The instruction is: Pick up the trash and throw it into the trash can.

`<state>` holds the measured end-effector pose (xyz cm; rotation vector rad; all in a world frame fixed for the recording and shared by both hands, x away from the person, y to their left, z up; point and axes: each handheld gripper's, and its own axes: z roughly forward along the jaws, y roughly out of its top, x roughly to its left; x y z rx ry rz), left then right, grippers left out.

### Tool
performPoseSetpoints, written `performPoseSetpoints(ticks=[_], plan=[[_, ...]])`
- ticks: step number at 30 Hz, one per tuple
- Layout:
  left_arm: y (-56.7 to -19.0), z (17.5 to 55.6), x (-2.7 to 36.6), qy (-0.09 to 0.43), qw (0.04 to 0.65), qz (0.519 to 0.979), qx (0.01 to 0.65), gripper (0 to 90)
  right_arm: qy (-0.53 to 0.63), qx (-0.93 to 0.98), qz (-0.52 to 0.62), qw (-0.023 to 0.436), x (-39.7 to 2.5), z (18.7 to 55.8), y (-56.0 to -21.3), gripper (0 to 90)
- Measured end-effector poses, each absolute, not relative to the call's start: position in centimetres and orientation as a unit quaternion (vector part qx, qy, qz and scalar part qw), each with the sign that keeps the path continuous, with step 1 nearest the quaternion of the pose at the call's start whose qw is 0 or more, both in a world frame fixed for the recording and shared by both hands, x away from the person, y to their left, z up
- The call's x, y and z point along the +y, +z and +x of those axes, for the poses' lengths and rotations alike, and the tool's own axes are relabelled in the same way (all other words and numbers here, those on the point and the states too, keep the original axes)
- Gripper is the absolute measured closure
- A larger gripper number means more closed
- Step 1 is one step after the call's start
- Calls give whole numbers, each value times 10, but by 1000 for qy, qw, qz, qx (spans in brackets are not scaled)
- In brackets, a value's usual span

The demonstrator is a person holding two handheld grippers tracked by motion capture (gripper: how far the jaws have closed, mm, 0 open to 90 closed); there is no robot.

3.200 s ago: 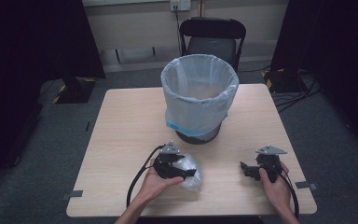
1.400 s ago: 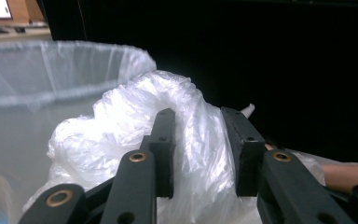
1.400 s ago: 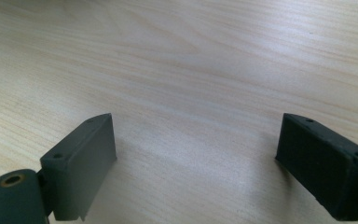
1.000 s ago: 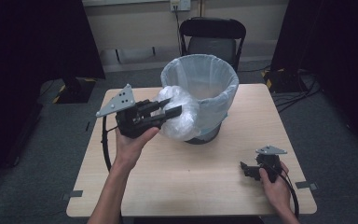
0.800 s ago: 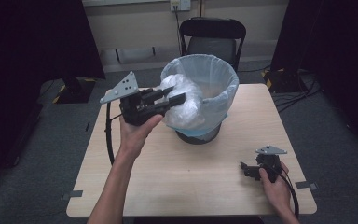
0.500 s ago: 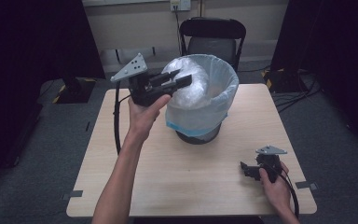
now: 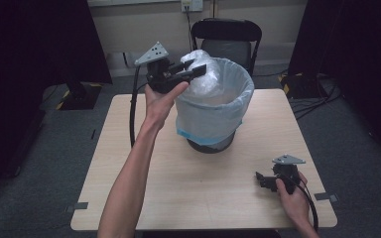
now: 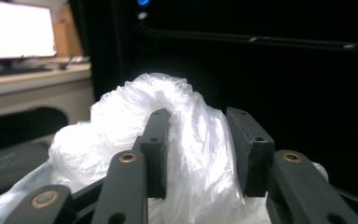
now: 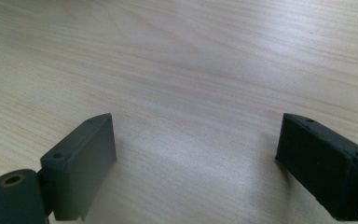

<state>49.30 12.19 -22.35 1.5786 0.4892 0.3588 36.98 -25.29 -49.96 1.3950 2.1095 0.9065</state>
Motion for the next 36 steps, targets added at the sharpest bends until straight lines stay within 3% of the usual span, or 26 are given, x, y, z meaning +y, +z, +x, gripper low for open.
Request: performPoseSetpoints(ticks=[3, 4, 12, 20, 36], plan=[[-229, 507, 120, 157, 652, 702, 239, 541, 329, 765, 506, 226, -253, 370, -500, 107], [-230, 511, 119, 156, 648, 705, 243, 475, 329, 765, 506, 226, -253, 370, -500, 106], [-238, 516, 112, 144, 643, 711, 244, 237, 329, 765, 506, 226, -253, 370, -500, 107], [-240, 506, 117, 134, 651, 707, 241, 157, 329, 765, 506, 226, -253, 370, -500, 106], [-236, 477, 146, 157, 641, 712, 242, 161, 329, 765, 506, 226, -253, 370, -500, 106]])
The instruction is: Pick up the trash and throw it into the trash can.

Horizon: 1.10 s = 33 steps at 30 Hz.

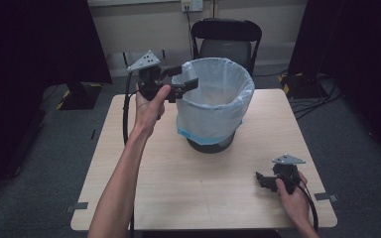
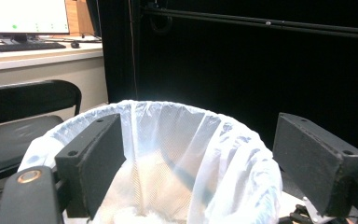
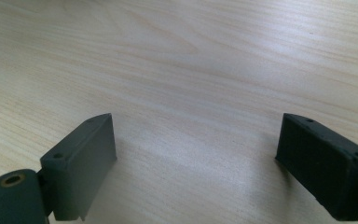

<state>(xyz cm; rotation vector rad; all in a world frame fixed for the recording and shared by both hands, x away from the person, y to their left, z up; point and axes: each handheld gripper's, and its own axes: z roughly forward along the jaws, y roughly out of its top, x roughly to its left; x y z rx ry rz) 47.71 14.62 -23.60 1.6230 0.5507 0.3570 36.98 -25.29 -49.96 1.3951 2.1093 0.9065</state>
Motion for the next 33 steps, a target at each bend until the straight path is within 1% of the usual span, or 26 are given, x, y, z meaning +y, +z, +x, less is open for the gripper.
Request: performPoseSetpoints(ticks=[2, 5, 14, 18, 22, 25, 33], plan=[[-237, 474, 151, 150, 642, 710, 247, 162, 329, 765, 506, 226, -253, 370, -500, 106], [-241, 465, 158, 153, 640, 714, 238, 197, 329, 765, 506, 226, -253, 370, -500, 107], [-241, 441, 170, 160, 646, 709, 234, 183, 329, 765, 506, 226, -253, 370, -500, 106], [-243, 431, 175, 175, 632, 719, 231, 183, 329, 765, 506, 226, -253, 370, -500, 106], [-251, 421, 177, 175, 627, 721, 236, 157, 329, 765, 506, 225, -253, 370, -500, 106], [-260, 412, 180, 178, 619, 728, 234, 158, 329, 765, 506, 226, -253, 370, -500, 106], [-279, 396, 193, 168, 622, 727, 235, 155, 329, 765, 506, 226, -253, 370, -500, 106]])
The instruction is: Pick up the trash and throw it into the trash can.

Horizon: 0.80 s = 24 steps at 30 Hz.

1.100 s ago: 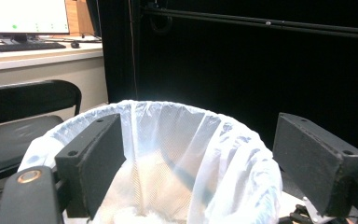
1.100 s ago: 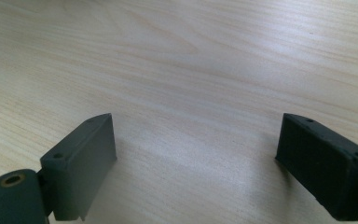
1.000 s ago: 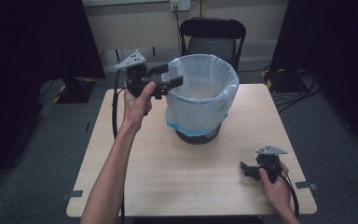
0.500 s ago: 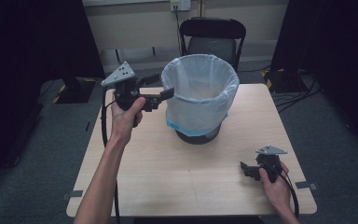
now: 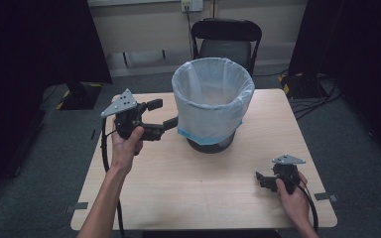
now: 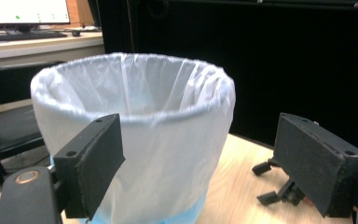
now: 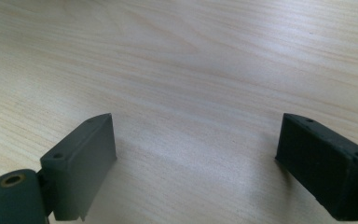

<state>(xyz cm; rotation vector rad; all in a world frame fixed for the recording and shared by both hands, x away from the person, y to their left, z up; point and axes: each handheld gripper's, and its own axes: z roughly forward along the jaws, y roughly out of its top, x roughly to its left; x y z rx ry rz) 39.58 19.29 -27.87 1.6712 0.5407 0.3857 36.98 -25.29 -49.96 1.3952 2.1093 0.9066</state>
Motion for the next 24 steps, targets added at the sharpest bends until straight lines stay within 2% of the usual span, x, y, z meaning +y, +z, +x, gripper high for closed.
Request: performPoseSetpoints(ticks=[24], plan=[[-350, 356, 232, 193, 564, 753, 277, 162, 329, 765, 506, 225, -253, 370, -500, 106]])
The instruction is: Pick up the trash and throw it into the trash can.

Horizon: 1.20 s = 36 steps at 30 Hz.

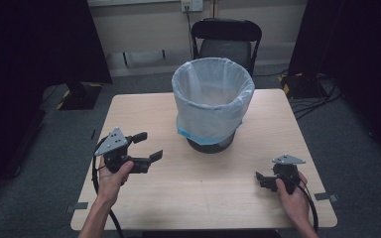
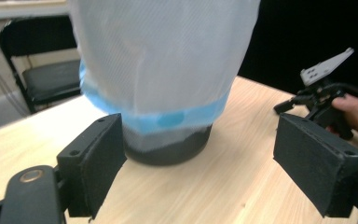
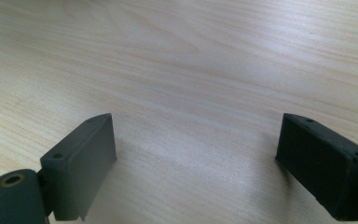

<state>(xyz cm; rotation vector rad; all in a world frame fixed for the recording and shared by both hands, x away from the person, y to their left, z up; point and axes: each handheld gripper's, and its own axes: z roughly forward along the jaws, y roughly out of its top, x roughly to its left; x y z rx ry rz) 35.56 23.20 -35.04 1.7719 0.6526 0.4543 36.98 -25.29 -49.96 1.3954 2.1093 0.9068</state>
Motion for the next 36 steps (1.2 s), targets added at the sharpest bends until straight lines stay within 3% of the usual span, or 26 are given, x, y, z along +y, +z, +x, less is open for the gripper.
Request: performPoseSetpoints(ticks=[21, 36], plan=[[-421, 341, 274, 157, 498, 769, 368, 160, 329, 765, 506, 226, -253, 370, -500, 106], [-480, 346, 282, 131, 412, 794, 426, 161, 329, 765, 506, 226, -253, 370, -500, 106]])
